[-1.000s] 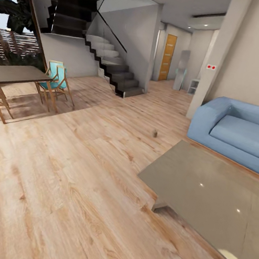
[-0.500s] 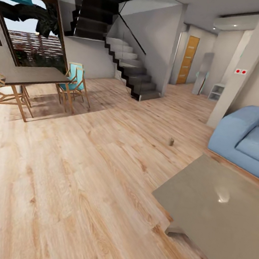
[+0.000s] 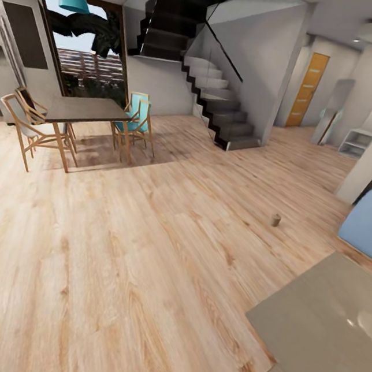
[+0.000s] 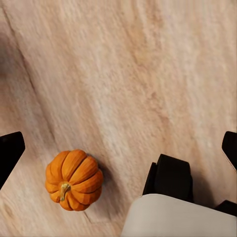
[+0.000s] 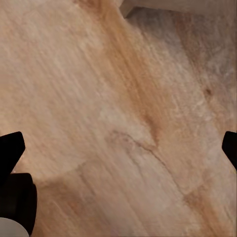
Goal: Place each of the two pumpkins and all three candles from the living room inside a cabinet in the living room (use any cabinet), then make sure every cabinet is closed, and position the cauldron so it is next to a table in the living room.
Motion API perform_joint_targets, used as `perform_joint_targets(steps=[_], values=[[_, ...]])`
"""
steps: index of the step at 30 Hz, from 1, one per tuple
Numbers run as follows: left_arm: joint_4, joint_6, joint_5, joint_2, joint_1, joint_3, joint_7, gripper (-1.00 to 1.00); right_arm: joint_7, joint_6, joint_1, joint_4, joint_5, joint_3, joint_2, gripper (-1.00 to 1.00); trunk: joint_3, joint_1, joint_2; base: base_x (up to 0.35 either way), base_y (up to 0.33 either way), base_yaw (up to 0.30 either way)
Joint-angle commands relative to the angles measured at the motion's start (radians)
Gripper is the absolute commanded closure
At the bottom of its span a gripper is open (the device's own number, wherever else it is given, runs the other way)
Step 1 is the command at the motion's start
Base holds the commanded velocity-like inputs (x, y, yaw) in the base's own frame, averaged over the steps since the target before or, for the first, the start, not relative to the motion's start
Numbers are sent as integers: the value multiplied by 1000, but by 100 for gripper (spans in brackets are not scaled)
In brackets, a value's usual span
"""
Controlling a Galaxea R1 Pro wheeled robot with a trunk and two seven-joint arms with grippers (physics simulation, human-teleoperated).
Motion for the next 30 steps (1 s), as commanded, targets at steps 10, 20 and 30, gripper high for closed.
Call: perform_joint_targets(steps=[10, 20, 30], values=[[-1, 0, 0, 2, 0, 0, 0, -100, 0, 0, 0, 0, 1, 0, 0, -100, -5, 0, 0, 267, 0, 285], [-1, 0, 3, 5, 0, 0, 0, -100, 10, 7, 0, 3, 7, 2, 5, -100, -9, 0, 0, 20, 0, 285], [-1, 0, 3, 2, 0, 0, 0, -100, 14, 2, 1, -1, 11, 5, 13, -100, -14, 0, 0, 0, 0, 285]])
